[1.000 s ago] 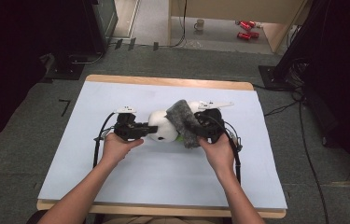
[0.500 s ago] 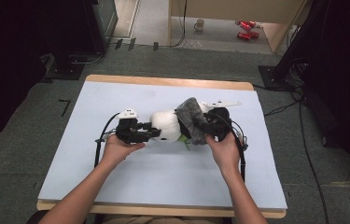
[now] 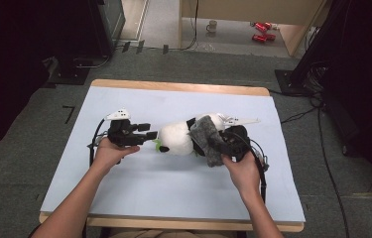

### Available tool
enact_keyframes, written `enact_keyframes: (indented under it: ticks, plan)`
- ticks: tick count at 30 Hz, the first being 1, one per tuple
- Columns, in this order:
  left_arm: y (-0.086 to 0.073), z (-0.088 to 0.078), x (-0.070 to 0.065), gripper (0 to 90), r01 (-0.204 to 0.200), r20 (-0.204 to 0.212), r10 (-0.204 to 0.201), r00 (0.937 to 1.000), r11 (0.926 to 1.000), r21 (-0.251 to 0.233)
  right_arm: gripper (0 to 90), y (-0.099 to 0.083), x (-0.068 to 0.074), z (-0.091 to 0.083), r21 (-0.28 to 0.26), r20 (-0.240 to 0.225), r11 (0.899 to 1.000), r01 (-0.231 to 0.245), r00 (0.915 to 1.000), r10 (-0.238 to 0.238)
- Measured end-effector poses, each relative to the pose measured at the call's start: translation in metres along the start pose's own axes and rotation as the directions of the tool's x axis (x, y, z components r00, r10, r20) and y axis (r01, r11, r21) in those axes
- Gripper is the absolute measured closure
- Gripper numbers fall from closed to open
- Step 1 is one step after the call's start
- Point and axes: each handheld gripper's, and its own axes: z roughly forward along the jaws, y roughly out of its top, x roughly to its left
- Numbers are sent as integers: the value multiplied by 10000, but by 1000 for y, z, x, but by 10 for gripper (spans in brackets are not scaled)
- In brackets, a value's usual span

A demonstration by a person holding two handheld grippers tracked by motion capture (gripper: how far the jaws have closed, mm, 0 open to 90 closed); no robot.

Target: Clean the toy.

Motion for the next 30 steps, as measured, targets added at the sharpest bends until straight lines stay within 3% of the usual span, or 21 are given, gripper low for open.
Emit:
enact_keyframes:
  ticks: [5, 9, 15, 21, 27, 30]
  plan:
    - [-1, 10, 4, 434, 24, -21, -24, 10000, 9993, 377, 769, -9, 1, -1, 285, 23, 9996, 16, 10000, -16]
    - [-1, 16, 3, 430, -265, 345, 249, 9991, 9986, 459, 772, -12, -2, 1, 658, -11, 9978, -86, 10000, 87]
    - [3, 22, -1, 429, -272, 979, 237, 9949, 9990, 343, 773, -15, -10, 5, 987, 91, 9949, -199, 9998, 191]
    - [0, 34, 0, 404, 102, 1895, -227, 9816, 9977, 669, 772, -17, -16, 8, 984, 330, 9948, -256, 9992, 225]
    - [-1, 46, -13, 397, -614, 2177, 395, 9752, 9936, 951, 770, -18, -26, 13, 506, 687, 9986, -157, 9976, 122]
    - [-2, 48, -14, 374, -547, 2235, 299, 9742, 9929, 1054, 771, -18, -31, 15, 299, 562, 9992, -257, 9981, 240]
